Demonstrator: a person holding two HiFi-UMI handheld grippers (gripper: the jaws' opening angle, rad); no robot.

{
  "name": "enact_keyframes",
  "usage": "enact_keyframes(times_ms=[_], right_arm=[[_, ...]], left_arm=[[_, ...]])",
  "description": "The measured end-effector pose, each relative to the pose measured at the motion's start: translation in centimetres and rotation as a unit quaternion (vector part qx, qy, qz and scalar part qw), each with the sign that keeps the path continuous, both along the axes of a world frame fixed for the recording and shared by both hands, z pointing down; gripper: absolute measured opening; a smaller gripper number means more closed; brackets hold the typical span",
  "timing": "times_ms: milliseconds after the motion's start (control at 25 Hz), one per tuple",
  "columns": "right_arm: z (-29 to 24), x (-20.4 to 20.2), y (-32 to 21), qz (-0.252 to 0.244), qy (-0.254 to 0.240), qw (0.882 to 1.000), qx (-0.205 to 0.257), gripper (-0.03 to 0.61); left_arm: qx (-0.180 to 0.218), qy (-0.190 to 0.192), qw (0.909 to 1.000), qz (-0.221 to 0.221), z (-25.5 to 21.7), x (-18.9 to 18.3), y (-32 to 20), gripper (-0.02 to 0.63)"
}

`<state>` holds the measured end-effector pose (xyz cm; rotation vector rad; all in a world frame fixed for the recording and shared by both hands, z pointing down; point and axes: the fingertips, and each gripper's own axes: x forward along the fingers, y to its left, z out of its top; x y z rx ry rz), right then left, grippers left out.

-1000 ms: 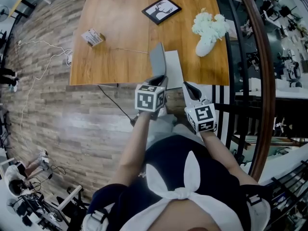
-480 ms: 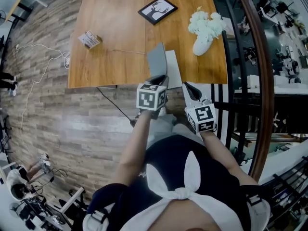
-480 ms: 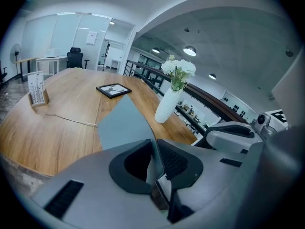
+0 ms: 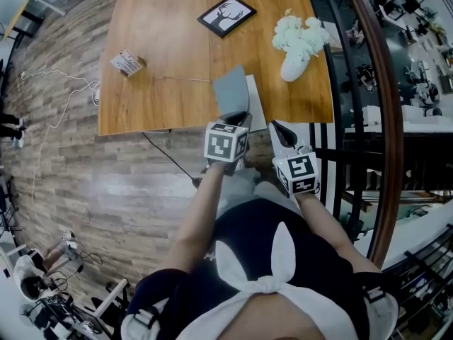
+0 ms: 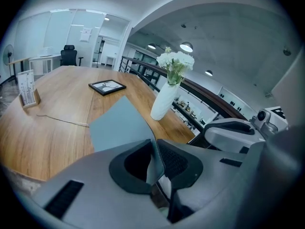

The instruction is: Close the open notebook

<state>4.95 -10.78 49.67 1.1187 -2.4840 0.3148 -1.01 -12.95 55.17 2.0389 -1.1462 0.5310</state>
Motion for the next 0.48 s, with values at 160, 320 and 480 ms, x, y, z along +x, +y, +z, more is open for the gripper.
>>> enact_keyframes(times_ms=[160, 320, 480], right_arm=[[0.2, 0.1, -0.3, 0.005, 0.001, 1.0, -0.001, -0.002], [0.4, 0.2, -0.8, 0.013, 0.0, 1.0, -0.001, -0.002], [0.7, 0.1, -1.1, 0.018, 0.001, 1.0, -0.005, -0.002]], left_arm=[[-0.005, 0.0, 0.9999, 0.013, 0.4, 0.6, -0.3, 0.055], [-0.01, 0.0, 0.9996, 0.025, 0.9, 1.1, -0.5, 0.055], [-0.018, 0.002, 0.9993, 0.034, 1.5, 1.4, -0.7, 0.054]])
